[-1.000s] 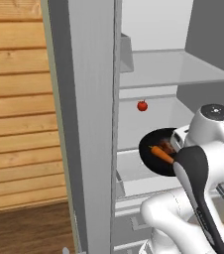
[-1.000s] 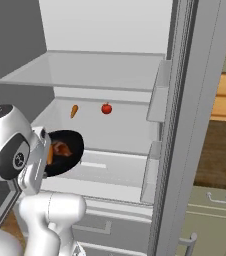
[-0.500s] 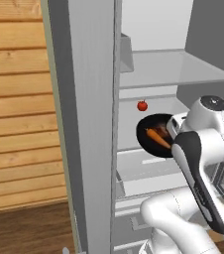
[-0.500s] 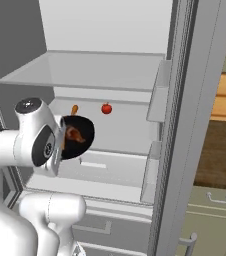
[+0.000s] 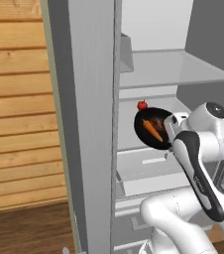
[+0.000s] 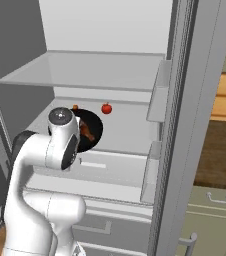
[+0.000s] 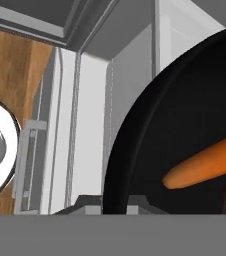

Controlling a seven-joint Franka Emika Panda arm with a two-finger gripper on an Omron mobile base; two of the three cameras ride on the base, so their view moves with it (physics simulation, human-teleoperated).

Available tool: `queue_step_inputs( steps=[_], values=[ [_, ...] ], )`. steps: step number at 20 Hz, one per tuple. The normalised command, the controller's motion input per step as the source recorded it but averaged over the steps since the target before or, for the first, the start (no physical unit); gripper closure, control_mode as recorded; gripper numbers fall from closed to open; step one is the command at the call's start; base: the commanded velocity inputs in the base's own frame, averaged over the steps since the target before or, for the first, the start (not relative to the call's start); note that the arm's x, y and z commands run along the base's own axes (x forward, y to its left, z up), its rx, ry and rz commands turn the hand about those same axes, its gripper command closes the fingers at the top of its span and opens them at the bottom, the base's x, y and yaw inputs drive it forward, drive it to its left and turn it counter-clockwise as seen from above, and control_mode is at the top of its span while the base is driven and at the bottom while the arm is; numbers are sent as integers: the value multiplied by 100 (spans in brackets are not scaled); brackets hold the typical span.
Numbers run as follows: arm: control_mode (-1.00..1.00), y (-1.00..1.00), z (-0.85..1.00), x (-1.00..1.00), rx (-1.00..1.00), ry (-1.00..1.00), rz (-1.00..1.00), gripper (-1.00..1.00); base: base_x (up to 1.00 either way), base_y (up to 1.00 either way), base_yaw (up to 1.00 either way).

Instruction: Pick the chicken drumstick and carrot from their plates and place them in the bowl. Then put the bowl in the fridge.

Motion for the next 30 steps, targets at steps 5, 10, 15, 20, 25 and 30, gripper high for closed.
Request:
queue_step_inputs(
  steps=[5, 10, 15, 20, 25, 30],
  values=[
    [-100, 0, -6, 90, 17, 0, 0, 100, 0, 0, 0],
    [-100, 9, -19, 72, 3, 10, 0, 100, 0, 0, 0],
    [-100, 18, -21, 65, 0, 7, 0, 100, 0, 0, 0],
    [-100, 7, -20, 61, 0, 3, 0, 100, 0, 0, 0],
    [-100, 3, -30, 19, 0, 0, 0, 100, 0, 0, 0],
    [-100, 0, -19, 15, 0, -1, 0, -100, 0, 0, 0]
  ],
)
